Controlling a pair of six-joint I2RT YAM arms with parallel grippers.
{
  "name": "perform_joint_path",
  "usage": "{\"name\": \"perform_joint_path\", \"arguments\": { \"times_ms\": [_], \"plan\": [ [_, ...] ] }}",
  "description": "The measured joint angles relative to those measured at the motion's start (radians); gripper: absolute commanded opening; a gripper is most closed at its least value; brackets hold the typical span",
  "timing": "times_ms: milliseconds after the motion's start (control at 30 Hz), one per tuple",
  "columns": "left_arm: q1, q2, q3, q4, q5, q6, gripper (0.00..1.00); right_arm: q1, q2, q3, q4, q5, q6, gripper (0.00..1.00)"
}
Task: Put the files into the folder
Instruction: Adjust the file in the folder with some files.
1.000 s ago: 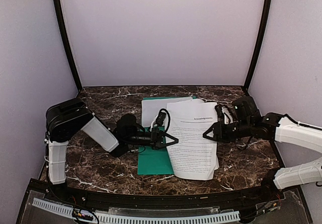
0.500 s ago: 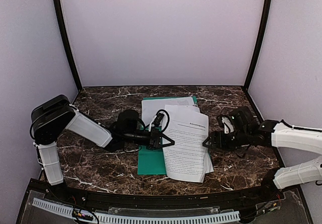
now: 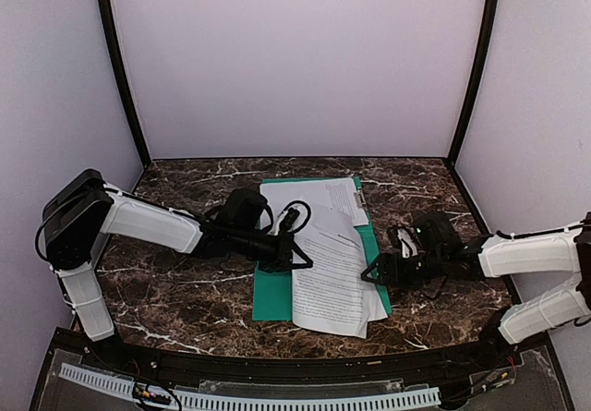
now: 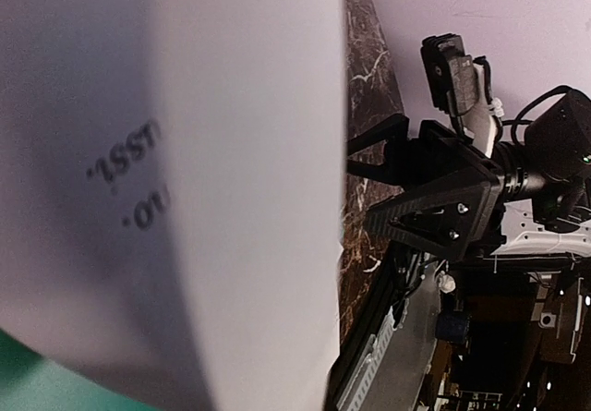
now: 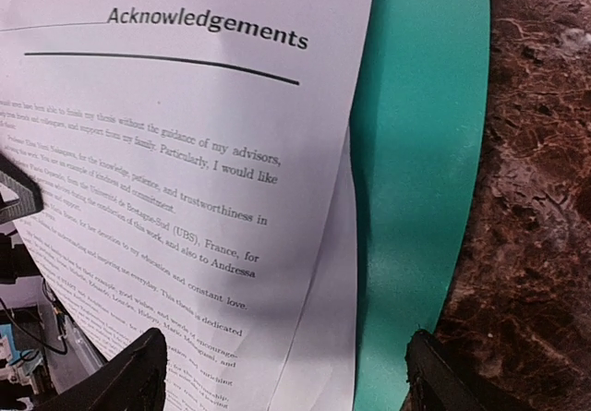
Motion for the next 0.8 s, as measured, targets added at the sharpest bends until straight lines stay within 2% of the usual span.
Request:
{"name": "perform_joint_path", "arguments": {
  "times_ms": [167,300,600,800],
  "plan": [
    [0.0,-0.01,0.023,-0.13,-0.036,0.019,0.01,0.0,0.058,-0.004,0.089,-0.039,0.003,0.87],
    [0.0,-0.018,0.029,-0.17,-0.038,0.026,0.01,0.0,0.105,-0.01,0.151,-0.064,0.004,0.86],
    [0.0,-0.087,0.029,-0.156,-0.029,0.071,0.01,-0.001,0.169,-0.03,0.307,-0.118,0.034,0.86],
    [0.0,-0.169,-0.012,-0.05,0.005,0.099,0.01,-0.006,0.167,-0.082,0.406,-0.142,0.059,0.86]
  ]
}}
